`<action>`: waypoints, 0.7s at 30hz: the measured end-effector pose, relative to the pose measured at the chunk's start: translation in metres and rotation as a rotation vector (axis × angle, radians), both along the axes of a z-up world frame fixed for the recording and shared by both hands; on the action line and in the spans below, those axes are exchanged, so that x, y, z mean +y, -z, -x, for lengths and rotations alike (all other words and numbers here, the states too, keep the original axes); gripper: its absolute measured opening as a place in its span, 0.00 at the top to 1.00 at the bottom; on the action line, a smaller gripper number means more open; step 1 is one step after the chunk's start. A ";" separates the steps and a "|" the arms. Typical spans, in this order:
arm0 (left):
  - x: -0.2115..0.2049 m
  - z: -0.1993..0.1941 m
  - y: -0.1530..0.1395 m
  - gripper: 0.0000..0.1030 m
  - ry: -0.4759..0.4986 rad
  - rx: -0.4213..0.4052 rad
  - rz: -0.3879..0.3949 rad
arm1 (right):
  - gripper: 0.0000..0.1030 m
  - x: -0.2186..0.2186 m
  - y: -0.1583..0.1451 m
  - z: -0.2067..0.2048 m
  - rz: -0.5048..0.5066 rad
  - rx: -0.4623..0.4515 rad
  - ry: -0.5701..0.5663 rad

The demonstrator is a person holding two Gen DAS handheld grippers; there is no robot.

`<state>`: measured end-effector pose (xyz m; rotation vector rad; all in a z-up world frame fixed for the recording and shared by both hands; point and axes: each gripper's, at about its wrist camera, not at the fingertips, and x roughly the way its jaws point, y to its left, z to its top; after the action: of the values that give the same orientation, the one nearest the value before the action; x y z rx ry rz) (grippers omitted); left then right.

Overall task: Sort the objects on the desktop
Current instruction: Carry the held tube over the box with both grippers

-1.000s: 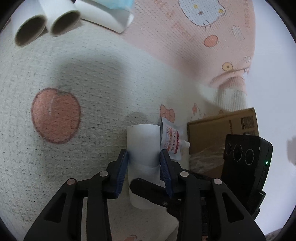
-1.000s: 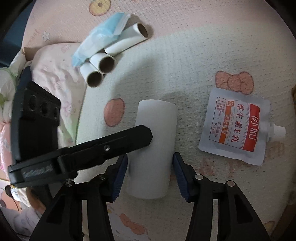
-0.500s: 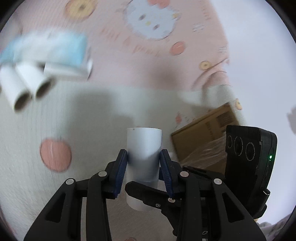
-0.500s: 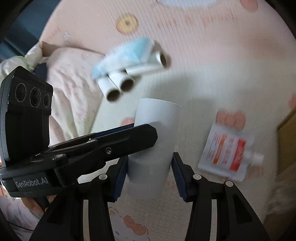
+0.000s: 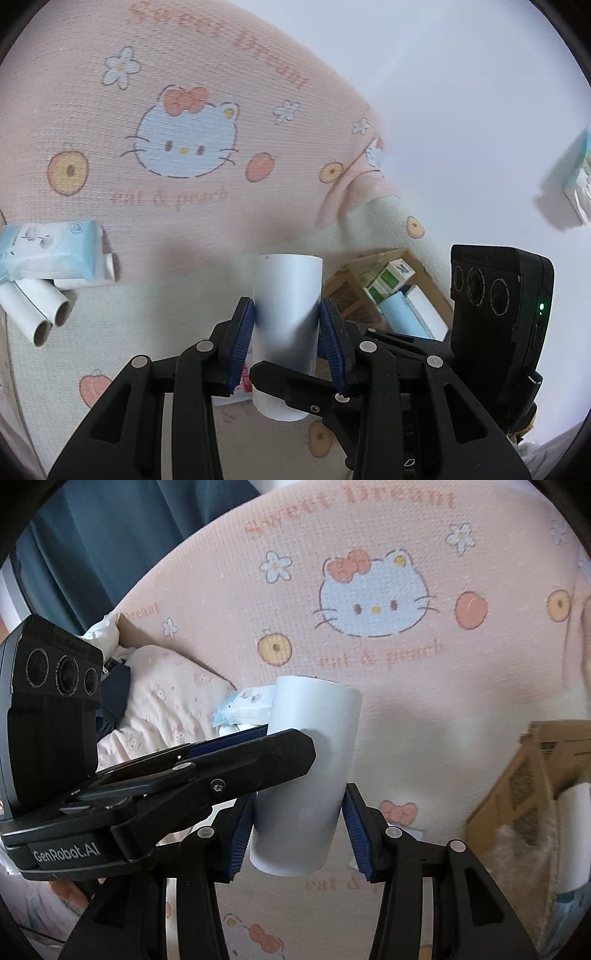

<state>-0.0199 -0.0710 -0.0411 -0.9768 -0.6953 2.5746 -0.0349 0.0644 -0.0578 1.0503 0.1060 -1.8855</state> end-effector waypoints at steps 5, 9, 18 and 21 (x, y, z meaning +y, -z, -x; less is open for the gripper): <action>0.020 -0.002 -0.005 0.62 0.034 -0.016 0.016 | 0.56 0.016 -0.003 -0.006 -0.029 0.033 0.011; 0.034 0.002 -0.016 0.62 0.059 -0.008 0.020 | 0.56 0.035 -0.008 -0.005 -0.023 0.058 0.027; 0.079 0.033 -0.053 0.62 0.106 0.046 0.061 | 0.56 0.075 -0.032 0.019 0.007 0.110 0.095; 0.094 0.045 -0.062 0.62 0.121 0.065 0.091 | 0.56 0.088 -0.038 0.030 0.035 0.098 0.127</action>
<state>-0.0652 0.0229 0.0214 -0.9273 -0.4900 2.5380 -0.0653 0.1528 -0.0201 0.9605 0.0643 -2.0462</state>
